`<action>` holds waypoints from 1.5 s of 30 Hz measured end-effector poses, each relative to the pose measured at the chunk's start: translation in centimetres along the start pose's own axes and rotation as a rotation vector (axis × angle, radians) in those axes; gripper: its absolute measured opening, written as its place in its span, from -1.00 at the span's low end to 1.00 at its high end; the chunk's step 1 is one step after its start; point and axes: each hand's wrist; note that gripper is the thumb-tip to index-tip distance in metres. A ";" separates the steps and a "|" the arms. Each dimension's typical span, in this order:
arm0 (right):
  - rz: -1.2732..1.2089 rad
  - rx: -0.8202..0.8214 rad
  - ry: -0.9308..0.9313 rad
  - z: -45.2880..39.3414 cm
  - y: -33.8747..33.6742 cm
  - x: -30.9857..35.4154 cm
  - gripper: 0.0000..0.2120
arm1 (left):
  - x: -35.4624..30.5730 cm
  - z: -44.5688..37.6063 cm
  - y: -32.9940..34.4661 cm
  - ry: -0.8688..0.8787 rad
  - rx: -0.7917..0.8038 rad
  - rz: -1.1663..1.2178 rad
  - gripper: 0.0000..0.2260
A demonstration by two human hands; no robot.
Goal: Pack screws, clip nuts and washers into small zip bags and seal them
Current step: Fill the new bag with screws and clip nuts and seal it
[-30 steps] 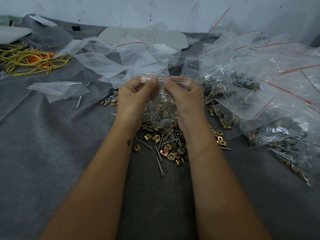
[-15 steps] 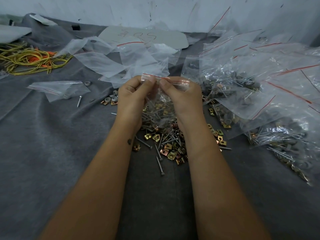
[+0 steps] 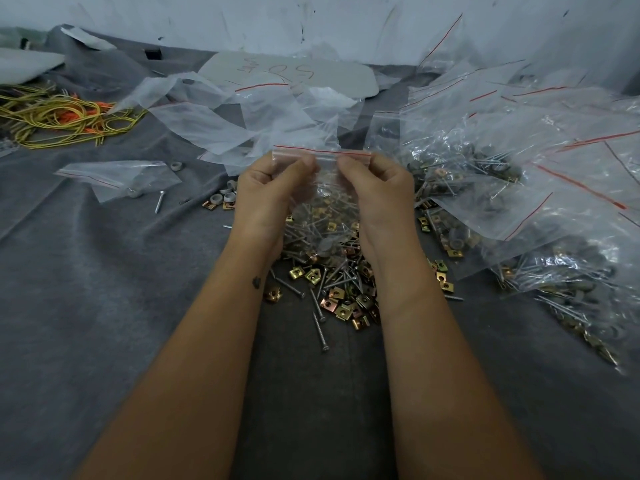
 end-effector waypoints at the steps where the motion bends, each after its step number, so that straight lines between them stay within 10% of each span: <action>1: 0.014 0.013 -0.018 0.0 0.0 0.0 -0.84 | 0.0 0.0 0.0 -0.004 -0.004 0.009 -0.86; 32: 0.036 0.078 -0.111 0.3 -0.8 0.0 -0.92 | 0.0 -0.2 0.1 0.012 0.031 0.049 -0.94; 45: -0.017 0.066 -0.126 -0.1 -1.6 -0.7 -0.83 | -0.1 -0.9 -0.3 -0.015 0.039 0.351 -0.67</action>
Point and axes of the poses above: each hand's wrist, its own z-axis away from the middle knuckle, its own y-axis out of the palm, x = y × z, and after that the axes turned 11 degrees about -y, right-handed
